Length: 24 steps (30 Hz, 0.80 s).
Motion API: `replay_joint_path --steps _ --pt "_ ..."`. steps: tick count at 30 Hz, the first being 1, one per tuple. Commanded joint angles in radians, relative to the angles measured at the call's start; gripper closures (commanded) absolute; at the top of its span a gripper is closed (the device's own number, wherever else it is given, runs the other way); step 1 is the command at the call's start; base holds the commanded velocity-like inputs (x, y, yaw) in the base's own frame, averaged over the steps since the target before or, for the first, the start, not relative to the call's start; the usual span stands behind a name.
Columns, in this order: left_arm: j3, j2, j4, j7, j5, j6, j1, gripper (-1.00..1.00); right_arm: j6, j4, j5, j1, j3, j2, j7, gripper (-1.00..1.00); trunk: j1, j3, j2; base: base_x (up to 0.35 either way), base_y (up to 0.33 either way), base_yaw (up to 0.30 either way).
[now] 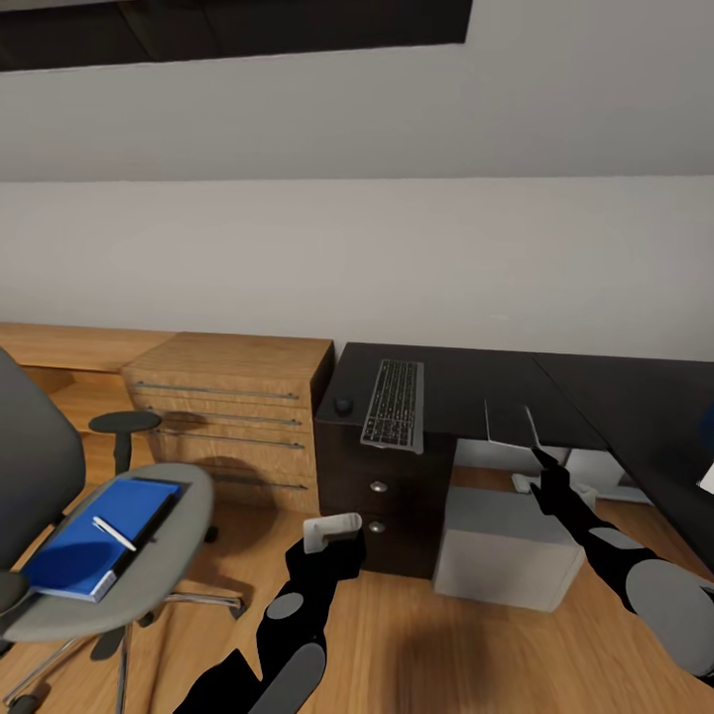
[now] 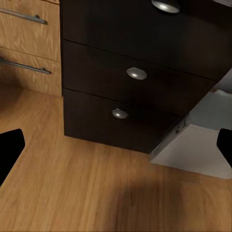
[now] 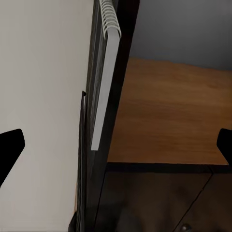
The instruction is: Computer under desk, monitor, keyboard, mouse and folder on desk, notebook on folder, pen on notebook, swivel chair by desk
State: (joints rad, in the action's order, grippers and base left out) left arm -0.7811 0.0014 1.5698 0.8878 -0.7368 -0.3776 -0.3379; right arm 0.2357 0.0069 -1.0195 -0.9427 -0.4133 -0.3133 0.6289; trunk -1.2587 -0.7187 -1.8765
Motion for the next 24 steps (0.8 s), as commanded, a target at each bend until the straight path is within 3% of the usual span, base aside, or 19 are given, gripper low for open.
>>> replay_joint_path --steps 1,24 --pt "-0.002 0.0 0.001 0.007 -0.004 -0.004 -0.001 -1.0 0.009 0.001 -0.009 -0.001 -0.001 -0.001 0.002 -1.0 0.0 -0.001 0.0 0.178 0.0 0.0" --pt "-0.021 0.0 0.002 0.008 -0.003 -0.004 -0.001 -1.0 0.008 0.001 -0.01 -0.001 -0.002 -0.006 0.0 -1.0 0.0 -0.001 0.0 0.141 0.007 0.0"
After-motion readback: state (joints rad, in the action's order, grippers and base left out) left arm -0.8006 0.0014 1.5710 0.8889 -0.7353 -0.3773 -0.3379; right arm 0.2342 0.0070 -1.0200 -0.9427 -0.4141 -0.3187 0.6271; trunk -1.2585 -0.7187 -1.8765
